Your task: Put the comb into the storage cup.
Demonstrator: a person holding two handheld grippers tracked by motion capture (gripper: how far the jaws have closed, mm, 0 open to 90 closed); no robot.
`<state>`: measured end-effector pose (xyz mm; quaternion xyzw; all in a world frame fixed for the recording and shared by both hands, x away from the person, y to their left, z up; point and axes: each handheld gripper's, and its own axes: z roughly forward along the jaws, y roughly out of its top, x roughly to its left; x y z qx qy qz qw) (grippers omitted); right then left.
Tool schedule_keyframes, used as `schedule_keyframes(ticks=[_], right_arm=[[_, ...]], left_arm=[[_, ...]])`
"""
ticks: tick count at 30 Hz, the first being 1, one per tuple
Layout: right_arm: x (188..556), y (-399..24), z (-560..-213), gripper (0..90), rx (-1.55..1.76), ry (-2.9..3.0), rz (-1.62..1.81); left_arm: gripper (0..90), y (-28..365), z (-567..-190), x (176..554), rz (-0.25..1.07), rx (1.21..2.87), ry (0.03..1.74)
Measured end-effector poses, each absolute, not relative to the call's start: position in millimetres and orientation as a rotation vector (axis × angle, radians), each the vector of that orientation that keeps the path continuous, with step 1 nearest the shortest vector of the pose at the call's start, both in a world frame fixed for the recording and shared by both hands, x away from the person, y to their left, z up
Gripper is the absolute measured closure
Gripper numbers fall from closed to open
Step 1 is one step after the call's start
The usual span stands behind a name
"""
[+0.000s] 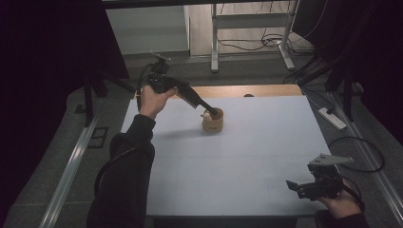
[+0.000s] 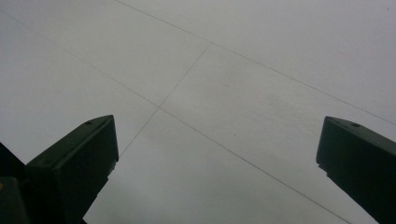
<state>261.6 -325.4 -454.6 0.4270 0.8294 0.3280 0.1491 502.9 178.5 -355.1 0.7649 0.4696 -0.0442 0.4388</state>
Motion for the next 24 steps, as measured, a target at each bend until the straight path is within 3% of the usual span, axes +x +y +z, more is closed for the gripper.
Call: schedule_keyframes(ticks=[24], right_arm=[[261,-325,-455,0.0,1.222,2.386,0.945]], left_arm=[[83.6,162,-367,511,-0.122,1.948,1.182]])
